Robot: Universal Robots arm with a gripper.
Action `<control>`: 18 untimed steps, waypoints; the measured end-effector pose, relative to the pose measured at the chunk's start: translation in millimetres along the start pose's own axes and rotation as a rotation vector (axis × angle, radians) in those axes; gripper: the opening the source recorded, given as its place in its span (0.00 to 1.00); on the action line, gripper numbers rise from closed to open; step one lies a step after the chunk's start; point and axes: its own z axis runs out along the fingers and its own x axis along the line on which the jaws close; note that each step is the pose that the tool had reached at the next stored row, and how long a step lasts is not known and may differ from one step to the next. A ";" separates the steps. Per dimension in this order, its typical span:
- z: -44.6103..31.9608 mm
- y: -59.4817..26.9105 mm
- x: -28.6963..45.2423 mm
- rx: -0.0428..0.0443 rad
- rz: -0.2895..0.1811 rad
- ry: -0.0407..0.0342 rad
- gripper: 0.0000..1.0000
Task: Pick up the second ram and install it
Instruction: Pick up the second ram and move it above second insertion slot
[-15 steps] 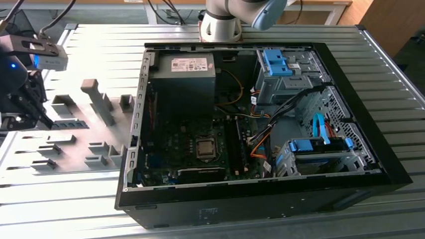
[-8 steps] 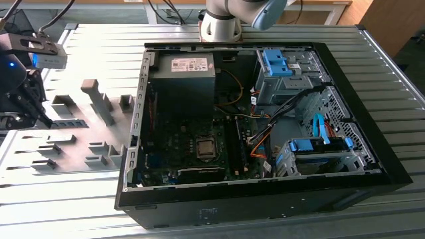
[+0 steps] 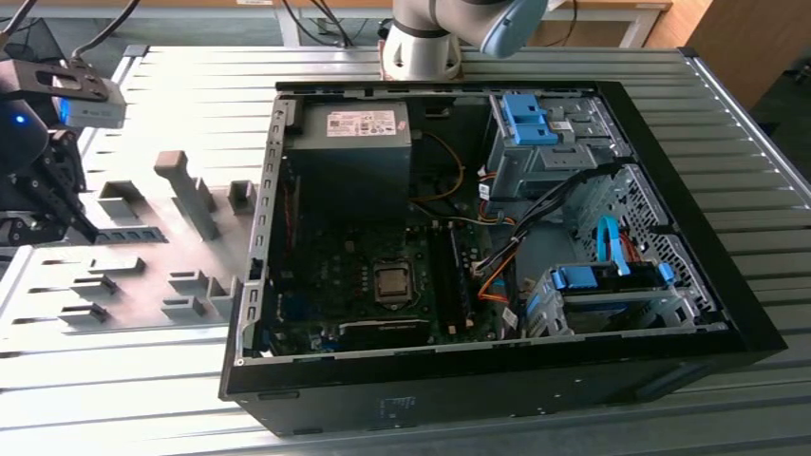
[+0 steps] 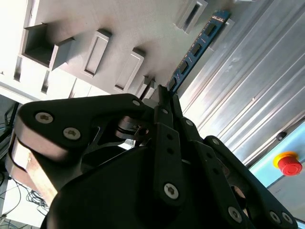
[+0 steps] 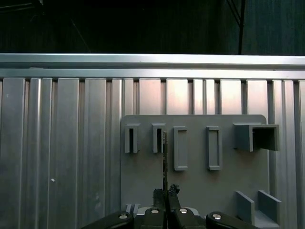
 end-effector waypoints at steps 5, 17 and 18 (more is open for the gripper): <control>-1.4 0.0 0.0 0.0000 0.000 0.0001 0.14; -6.2 0.2 -0.2 -0.0002 0.000 0.0002 0.14; -6.6 0.2 -0.1 -0.0002 0.000 0.0002 0.14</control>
